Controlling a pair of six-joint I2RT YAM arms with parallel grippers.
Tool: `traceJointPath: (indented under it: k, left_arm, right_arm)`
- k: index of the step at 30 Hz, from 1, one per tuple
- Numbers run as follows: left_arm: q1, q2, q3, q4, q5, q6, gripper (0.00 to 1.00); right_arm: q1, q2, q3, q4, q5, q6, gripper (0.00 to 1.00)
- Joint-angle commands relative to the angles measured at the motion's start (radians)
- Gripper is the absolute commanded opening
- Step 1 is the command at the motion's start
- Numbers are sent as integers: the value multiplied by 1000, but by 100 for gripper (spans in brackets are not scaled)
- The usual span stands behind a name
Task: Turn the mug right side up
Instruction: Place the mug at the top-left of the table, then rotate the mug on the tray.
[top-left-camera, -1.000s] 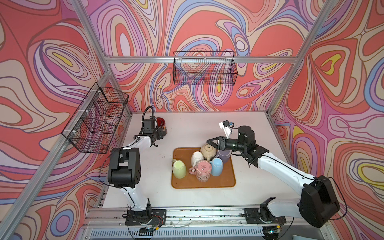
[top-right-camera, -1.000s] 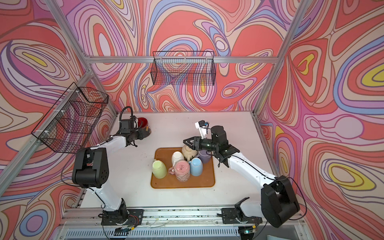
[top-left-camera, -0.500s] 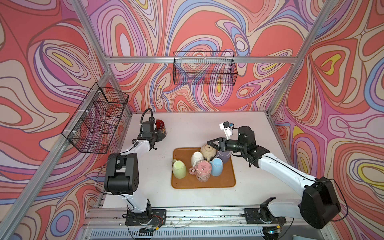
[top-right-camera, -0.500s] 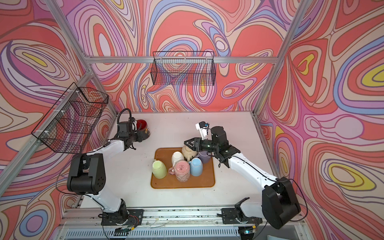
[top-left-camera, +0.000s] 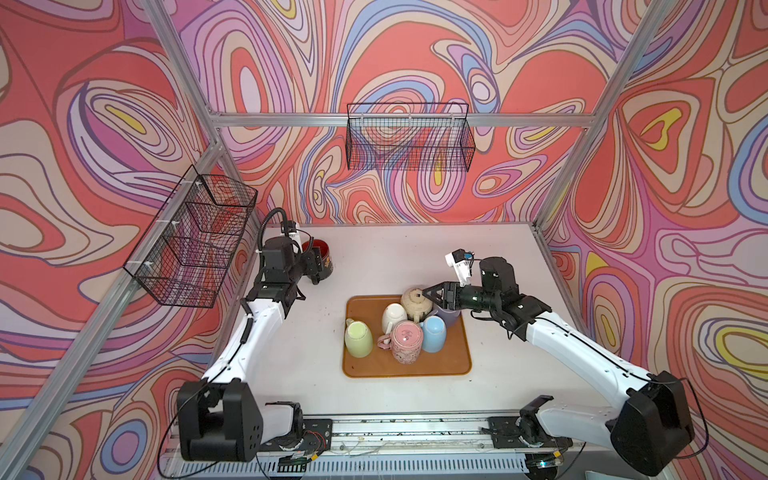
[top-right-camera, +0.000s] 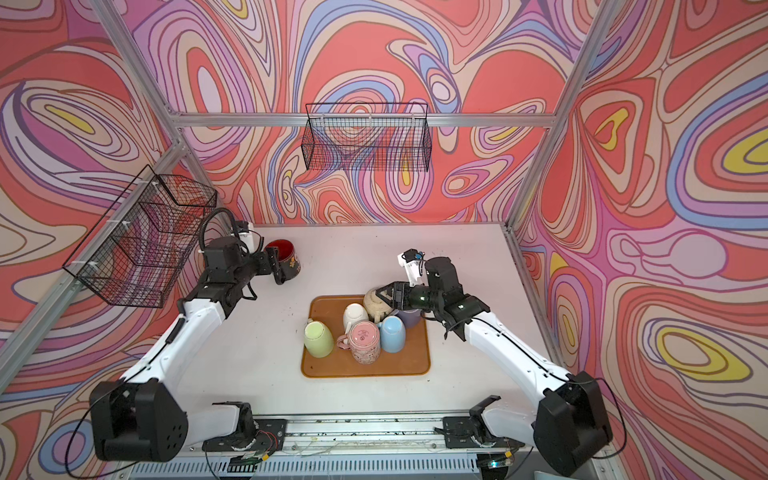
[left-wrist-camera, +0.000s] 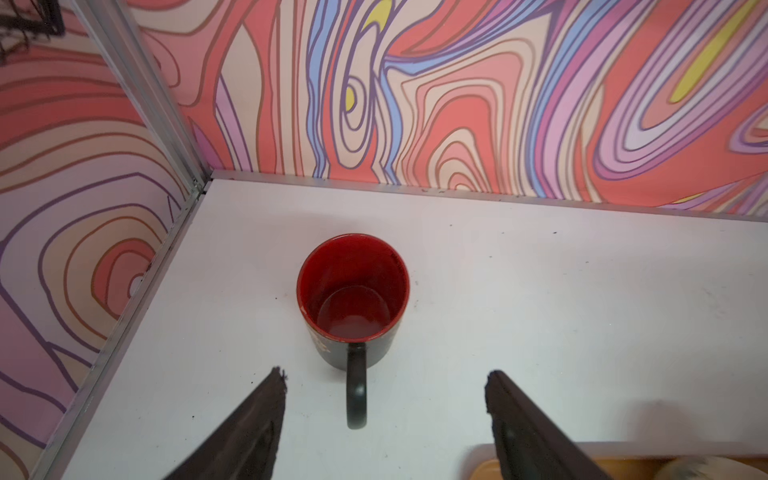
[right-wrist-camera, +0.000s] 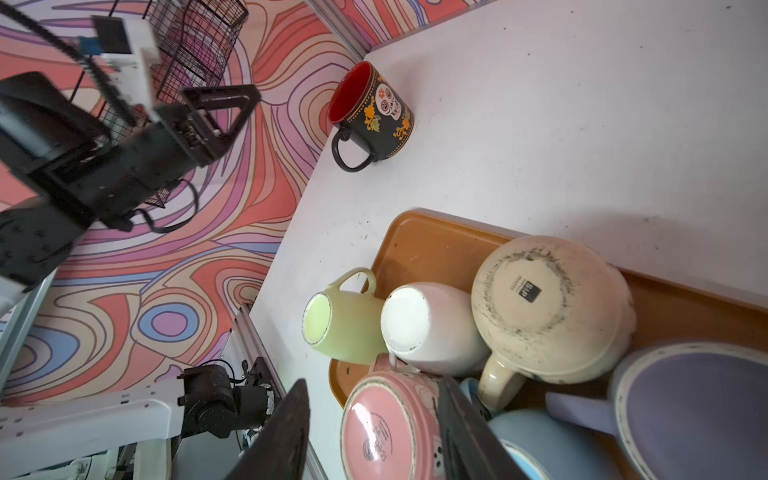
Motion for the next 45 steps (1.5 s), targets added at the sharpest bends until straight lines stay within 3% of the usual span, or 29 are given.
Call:
traceJointPath:
  k: [1,5,9,13,18,21,27,36,45]
  left_arm:
    - [-85,-68,39,-179,47,-6,80]
    - [-204,-76,80,-364,20,-16,75]
    - [-358,-75,63,-439,-44,-29,68]
    - [-462,-43,77,-496,-121,-79,65]
    - [-553,-26,83,-503,-168,-114,68]
    - [-576,-2,84,-508,-158,-141,65]
    - [-643,42,67,-516,-153,-165,43]
    - [-687,73,0,-481,-133,-199,37]
    - [-713,132,-18,-432,-122,-224,27]
  right_arm:
    - [7,-40,22,-102,41,-36,51]
    - [15,-89,12,-177,62,-53,51]
    - [34,-138,-3,-266,115,-73,51]
    - [50,-146,6,-378,242,-83,51]
    - [59,-131,8,-459,418,-78,50]
    - [71,-108,9,-465,426,-73,48]
    - [232,-78,-17,-448,517,-28,44]
    - [373,-141,-65,-457,527,51,42]
    - [516,-91,-107,-350,553,152,30]
